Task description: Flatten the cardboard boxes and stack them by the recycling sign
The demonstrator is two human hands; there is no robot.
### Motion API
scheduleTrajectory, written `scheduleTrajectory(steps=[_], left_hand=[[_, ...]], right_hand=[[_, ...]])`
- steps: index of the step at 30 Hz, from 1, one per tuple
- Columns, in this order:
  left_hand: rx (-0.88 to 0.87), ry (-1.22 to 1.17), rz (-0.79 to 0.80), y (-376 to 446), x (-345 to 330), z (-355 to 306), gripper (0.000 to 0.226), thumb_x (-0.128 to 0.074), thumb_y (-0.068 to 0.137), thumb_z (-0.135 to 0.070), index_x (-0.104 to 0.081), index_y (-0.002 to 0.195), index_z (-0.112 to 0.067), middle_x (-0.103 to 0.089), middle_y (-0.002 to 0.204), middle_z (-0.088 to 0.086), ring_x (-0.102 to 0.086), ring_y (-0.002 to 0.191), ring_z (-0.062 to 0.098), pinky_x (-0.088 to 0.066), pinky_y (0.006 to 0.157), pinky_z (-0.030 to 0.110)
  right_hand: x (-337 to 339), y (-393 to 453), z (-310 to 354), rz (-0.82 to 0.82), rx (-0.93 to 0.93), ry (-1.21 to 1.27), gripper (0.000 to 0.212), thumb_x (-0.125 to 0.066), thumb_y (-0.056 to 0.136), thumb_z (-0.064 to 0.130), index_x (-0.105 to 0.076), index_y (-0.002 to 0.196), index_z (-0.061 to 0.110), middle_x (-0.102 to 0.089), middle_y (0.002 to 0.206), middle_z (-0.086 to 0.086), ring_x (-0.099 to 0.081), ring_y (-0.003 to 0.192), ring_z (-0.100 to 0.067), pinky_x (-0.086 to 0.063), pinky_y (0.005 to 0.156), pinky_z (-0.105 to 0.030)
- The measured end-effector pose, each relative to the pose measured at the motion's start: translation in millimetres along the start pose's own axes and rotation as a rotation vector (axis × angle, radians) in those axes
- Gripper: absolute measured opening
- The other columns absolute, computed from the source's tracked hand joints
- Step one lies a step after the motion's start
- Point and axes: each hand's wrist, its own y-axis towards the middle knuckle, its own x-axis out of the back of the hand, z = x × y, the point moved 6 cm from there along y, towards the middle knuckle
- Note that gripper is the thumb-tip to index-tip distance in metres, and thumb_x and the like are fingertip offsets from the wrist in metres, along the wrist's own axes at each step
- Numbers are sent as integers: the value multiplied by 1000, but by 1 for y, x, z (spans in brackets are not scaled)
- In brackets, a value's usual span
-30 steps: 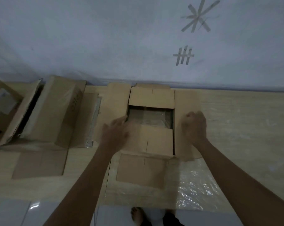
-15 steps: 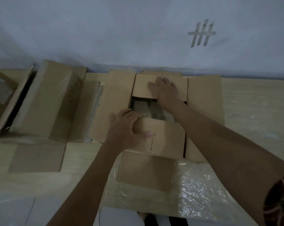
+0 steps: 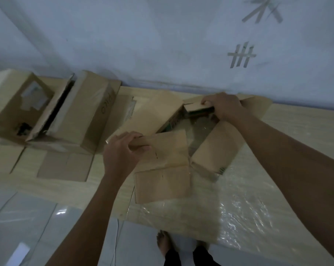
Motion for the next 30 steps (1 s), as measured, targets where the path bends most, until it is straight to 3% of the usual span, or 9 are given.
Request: scheduleTrajectory(steps=[3,6,10,15,18,20,24,27,30], left_hand=[[131,81,4,-3,6,3,44,-87,66,-55,-72,99,-31,-72,92,-4,-65,89,30,-52,73,39],[239,132,31,-5,4,5,45,-84,67,-57,-69,102,-33,-71,98,-4,-62,96,31,-50,74,42],[372,129,8,-7,5,5,45,-83,69,-54,-69,109,-36,-72,100,-2,-59,98,32,-51,79,44],[448,125,153,-4,-2,15,67,-74,75,-60,-52,136,-43,-70,117,-1,-60,113,35,-50,92,48],[435,229,345,1,-9,21,74,-61,79,-70,-45,144,-38,-63,129,5,-55,122,38,-46,96,49],[436,254,430,5,-11,21,72,-58,82,-71,-46,142,-34,-53,135,9,-51,124,38,-45,94,48],[427,289,337,8,-3,15,65,-67,79,-66,-55,129,-26,-43,131,12,-46,121,37,-46,88,45],[334,414,216,10,2,5,59,-73,72,-62,-63,115,-23,-54,124,9,-45,122,39,-42,91,50],[213,472,228,13,4,-6,54,-74,72,-59,-62,109,-20,-61,117,6,-47,121,38,-42,90,50]], right_hand=[[-1,-23,-19,47,-80,8,61,-48,83,-12,-58,117,37,-59,136,-4,-49,128,-28,-22,115,-55],[-12,-47,-37,82,-144,75,65,-40,80,-18,-63,106,37,-60,131,-1,-48,129,-24,0,118,-60],[-21,-68,-55,87,-183,110,70,-36,80,-18,-67,96,42,-65,127,3,-46,132,-20,9,115,-62],[-37,-104,-67,39,-270,167,55,-47,87,-6,-72,105,40,-45,149,3,-18,150,-20,18,112,-62],[-43,-138,-63,-248,-408,159,47,-57,79,5,-77,105,38,-36,155,-7,-15,149,-30,1,119,-56],[-52,-162,-58,-496,-550,413,46,-59,75,5,-75,114,22,-31,155,-20,-23,145,-39,-15,120,-44],[-69,-198,-42,-834,-1038,947,70,-73,66,23,-54,132,19,-33,149,-20,-38,133,-39,-36,107,-39],[-104,-198,-23,-538,-1427,1416,97,-88,64,36,-33,143,28,-32,148,-14,-49,122,-38,-52,93,-48],[-127,-178,10,-263,-1215,1877,83,-75,77,56,-38,142,19,-52,139,-10,-59,111,-32,-57,81,-53]])
